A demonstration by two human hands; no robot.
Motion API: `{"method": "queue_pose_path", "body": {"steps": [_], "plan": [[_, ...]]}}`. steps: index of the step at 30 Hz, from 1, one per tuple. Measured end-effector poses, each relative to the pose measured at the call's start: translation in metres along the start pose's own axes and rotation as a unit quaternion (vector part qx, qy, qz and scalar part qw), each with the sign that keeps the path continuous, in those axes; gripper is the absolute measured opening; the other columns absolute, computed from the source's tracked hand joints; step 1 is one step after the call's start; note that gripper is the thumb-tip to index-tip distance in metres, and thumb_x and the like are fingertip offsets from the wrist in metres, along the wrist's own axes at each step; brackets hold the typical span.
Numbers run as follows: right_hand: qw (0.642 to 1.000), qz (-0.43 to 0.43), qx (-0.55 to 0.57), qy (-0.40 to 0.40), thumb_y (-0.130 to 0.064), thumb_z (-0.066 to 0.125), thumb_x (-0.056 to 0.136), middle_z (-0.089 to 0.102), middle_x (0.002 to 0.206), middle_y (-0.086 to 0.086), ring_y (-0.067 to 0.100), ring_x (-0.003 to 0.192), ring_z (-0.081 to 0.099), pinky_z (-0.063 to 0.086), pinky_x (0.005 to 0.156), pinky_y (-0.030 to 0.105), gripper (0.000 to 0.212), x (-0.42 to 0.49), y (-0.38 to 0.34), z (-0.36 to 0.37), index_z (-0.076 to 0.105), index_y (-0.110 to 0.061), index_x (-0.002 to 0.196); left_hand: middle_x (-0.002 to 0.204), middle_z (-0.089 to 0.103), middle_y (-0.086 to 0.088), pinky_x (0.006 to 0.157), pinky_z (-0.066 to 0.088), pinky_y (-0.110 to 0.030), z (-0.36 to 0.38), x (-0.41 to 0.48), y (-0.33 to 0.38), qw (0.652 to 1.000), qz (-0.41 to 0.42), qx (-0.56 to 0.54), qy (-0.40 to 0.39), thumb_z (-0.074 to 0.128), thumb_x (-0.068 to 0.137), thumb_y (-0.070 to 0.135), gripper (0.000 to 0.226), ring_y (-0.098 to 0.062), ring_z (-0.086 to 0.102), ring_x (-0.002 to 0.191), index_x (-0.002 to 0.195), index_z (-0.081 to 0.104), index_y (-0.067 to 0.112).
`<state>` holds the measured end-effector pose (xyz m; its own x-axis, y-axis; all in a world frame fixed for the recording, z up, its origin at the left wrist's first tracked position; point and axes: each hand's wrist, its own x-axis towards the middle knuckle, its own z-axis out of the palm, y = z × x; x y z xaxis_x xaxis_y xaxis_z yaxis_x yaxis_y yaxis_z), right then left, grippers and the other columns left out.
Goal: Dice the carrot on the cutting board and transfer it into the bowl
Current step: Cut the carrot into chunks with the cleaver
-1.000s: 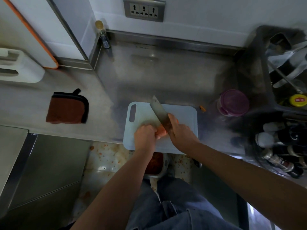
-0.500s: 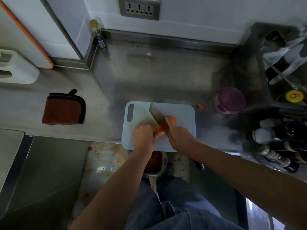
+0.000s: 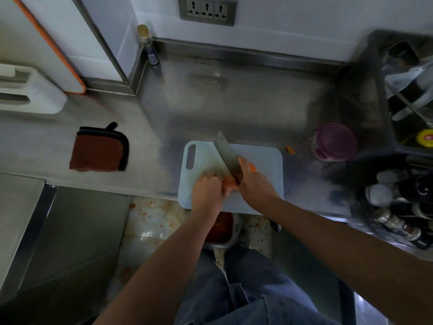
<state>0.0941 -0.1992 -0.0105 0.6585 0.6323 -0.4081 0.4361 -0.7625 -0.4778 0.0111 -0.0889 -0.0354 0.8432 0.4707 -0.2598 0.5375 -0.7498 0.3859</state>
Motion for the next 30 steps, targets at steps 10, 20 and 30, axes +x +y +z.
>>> {"method": "queue_pose_path", "body": {"steps": [10, 20, 30], "plan": [[0.999, -0.020, -0.038, -0.027, -0.010, 0.039, 0.098, 0.052, 0.081, 0.012, 0.018, 0.056, 0.044, 0.039, 0.059, 0.036, 0.053, -0.018, 0.005, -0.008, 0.015, -0.021, 0.145, 0.103, 0.060, 0.000, 0.084, 0.045, -0.028, -0.001, -0.002, -0.004, 1.000, -0.005, 0.012, 0.002, 0.065, 0.089, 0.028, 0.021, -0.018, 0.053, 0.103, 0.105, 0.070, 0.016], [0.998, 0.008, -0.024, -0.060, -0.008, 0.041, 0.096, 0.055, 0.098, 0.013, 0.026, 0.079, 0.057, 0.051, 0.070, 0.042, 0.063, -0.009, 0.003, 0.006, 0.010, -0.026, 0.147, 0.098, 0.062, 0.001, 0.082, 0.039, -0.025, 0.001, -0.001, -0.003, 1.000, -0.024, -0.011, 0.004, 0.059, 0.092, 0.034, 0.022, -0.017, 0.052, 0.100, 0.098, 0.071, 0.017], [1.000, 0.009, -0.001, 0.002, -0.010, 0.039, 0.097, 0.046, 0.127, 0.017, 0.037, 0.100, 0.056, 0.048, 0.084, 0.048, 0.061, 0.002, -0.004, 0.006, 0.012, -0.030, 0.148, 0.095, 0.060, -0.001, 0.078, 0.038, -0.025, -0.001, -0.001, -0.002, 0.999, -0.031, -0.022, -0.013, 0.059, 0.092, 0.027, 0.018, -0.018, 0.053, 0.099, 0.095, 0.071, 0.015]]}}
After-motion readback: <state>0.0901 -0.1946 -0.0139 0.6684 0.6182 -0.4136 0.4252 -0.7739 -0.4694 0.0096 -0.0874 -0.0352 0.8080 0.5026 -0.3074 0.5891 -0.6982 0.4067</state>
